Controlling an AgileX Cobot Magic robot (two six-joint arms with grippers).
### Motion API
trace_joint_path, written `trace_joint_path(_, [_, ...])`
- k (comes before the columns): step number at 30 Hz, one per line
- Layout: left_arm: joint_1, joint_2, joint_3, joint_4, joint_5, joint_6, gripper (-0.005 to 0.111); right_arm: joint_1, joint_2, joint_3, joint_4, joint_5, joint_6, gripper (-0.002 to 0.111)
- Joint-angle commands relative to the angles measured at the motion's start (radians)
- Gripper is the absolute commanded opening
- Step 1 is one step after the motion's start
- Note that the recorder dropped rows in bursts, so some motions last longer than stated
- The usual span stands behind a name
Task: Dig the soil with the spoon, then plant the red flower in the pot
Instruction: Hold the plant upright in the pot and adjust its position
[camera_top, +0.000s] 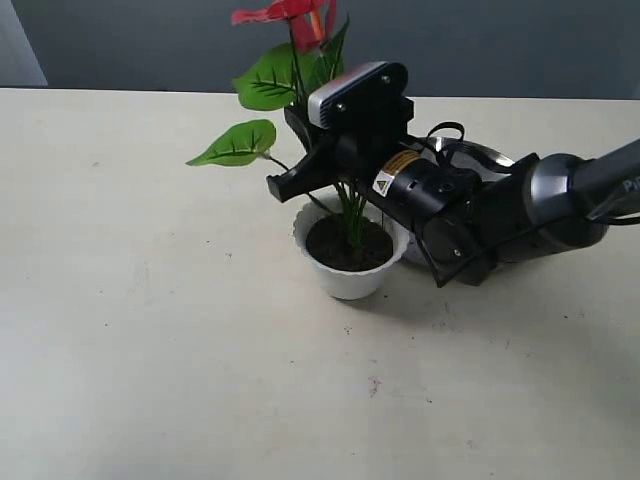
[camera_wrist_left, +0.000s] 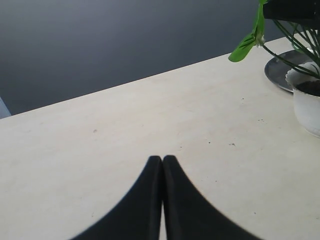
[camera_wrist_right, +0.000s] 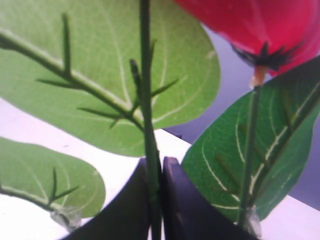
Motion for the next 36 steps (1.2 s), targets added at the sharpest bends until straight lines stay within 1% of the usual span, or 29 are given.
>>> trace_joint_path(1, [-0.004, -0.001, -0.004, -0.002, -0.012, -0.002, 0.0, 0.004, -0.005, 0.005, 0.005, -0.032, 0.029, -0.001])
trace_joint_path(11, [-0.004, -0.001, -0.004, -0.002, -0.012, -0.002, 0.0, 0.004, -0.005, 0.005, -0.062, -0.052, 0.127, -0.001])
trace_joint_path(17, [-0.004, -0.001, -0.004, -0.002, -0.012, -0.002, 0.0, 0.004, -0.005, 0.005, 0.014, 0.012, 0.157, -0.001])
trace_joint_path(28, [-0.004, -0.001, -0.004, -0.002, -0.012, -0.002, 0.0, 0.004, -0.005, 0.005, 0.007, 0.029, 0.163, -0.001])
trace_joint_path(32, [-0.004, -0.001, -0.004, -0.002, -0.012, -0.002, 0.0, 0.004, -0.005, 0.005, -0.044, 0.036, 0.179, -0.001])
trace_joint_path(34, [-0.004, -0.001, -0.004, -0.002, -0.012, -0.002, 0.0, 0.004, -0.005, 0.005, -0.114, 0.031, 0.235, -0.001])
trace_joint_path(36, [-0.004, -0.001, -0.004, -0.002, -0.012, -0.002, 0.0, 0.004, -0.007, 0.005, -0.138, 0.028, 0.279, -0.001])
